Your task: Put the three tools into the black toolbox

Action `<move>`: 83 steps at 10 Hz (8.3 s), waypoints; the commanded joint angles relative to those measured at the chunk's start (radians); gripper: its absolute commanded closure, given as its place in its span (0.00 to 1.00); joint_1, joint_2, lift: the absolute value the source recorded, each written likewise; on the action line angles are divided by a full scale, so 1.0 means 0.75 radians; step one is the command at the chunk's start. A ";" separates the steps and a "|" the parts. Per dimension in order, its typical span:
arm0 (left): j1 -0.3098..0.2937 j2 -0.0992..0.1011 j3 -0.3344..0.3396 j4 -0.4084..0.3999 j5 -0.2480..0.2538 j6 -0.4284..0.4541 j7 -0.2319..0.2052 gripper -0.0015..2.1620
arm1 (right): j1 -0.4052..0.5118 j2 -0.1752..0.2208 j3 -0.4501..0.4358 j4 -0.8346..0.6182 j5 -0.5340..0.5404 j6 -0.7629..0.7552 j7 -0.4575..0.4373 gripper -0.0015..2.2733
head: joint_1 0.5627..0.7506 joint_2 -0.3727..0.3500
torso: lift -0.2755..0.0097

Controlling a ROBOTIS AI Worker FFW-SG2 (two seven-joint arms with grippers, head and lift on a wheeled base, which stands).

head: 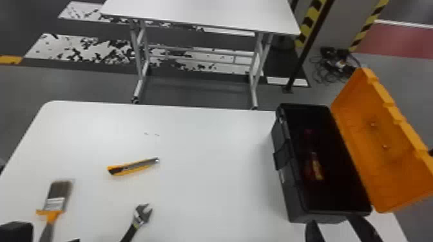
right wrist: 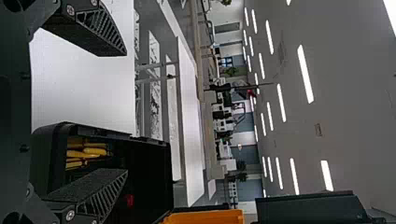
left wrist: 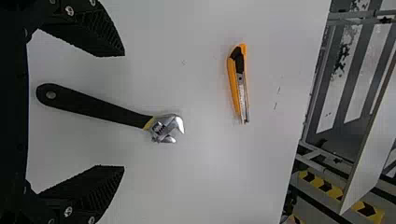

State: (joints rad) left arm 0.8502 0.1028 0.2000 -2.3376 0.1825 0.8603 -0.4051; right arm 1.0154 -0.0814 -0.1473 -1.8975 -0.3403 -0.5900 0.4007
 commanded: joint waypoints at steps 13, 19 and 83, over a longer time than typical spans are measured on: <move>-0.228 0.072 0.138 -0.186 -0.196 0.938 -0.325 0.06 | 0.021 -0.033 0.014 -0.004 -0.015 -0.094 0.022 0.05 | 0.70 0.53 | 0.79; -0.363 0.209 -0.015 -0.021 -0.323 0.942 -0.456 0.06 | 0.045 -0.035 0.016 0.002 -0.015 -0.159 0.038 0.05 | 0.70 0.50 | 0.79; -0.833 0.133 -0.387 0.251 -0.536 0.948 -0.573 0.77 | -0.176 -0.072 0.080 0.155 -0.117 0.078 0.145 0.05 | 0.70 0.28 | 0.79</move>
State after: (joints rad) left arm 0.2139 0.2150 -0.1124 -2.1442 -0.2516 1.5701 -0.8356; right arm 0.8895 -0.1360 -0.0933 -1.7742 -0.4423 -0.5603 0.5092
